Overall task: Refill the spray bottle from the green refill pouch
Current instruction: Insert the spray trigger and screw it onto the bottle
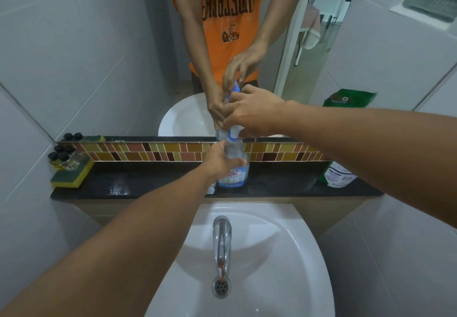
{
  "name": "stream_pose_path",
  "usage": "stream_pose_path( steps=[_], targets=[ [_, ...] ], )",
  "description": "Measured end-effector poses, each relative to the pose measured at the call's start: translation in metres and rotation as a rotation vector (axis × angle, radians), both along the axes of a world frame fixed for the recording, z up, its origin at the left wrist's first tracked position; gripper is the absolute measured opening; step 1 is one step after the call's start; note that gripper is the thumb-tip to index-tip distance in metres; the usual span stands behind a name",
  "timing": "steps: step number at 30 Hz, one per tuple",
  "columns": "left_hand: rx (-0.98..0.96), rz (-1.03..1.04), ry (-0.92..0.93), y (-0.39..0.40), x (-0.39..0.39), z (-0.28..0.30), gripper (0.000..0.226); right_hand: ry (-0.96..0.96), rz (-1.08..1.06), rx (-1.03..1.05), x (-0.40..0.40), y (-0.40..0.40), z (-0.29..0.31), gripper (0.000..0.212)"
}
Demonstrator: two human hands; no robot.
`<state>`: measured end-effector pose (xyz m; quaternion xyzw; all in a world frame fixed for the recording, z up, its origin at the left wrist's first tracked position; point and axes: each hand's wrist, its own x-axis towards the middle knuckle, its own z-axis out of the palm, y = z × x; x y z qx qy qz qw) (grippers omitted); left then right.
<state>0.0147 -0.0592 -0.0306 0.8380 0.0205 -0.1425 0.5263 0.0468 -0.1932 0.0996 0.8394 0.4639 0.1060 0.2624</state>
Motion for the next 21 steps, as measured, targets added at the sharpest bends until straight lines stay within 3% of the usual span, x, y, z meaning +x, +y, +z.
stream_pose_path(
  steps=[6,12,16,19,21],
  targets=[
    [-0.007,0.0,-0.003,0.001,0.003,-0.004,0.06,0.01,-0.19,0.047,0.015,0.012,-0.014,0.057],
    [-0.009,0.026,0.005,0.001,0.005,-0.008,0.058,0.183,-0.551,0.279,0.009,0.023,-0.021,0.053],
    [-0.002,0.027,-0.013,0.001,0.006,-0.01,0.055,0.211,-0.757,0.349,0.004,0.036,-0.021,0.038],
    [-0.001,0.02,-0.018,0.001,0.007,-0.011,0.054,0.178,-0.804,0.353,-0.002,0.037,-0.021,0.052],
    [-0.016,0.011,-0.016,0.001,0.007,-0.012,0.051,0.236,-0.848,0.474,-0.007,0.033,-0.016,0.069]
  ],
)
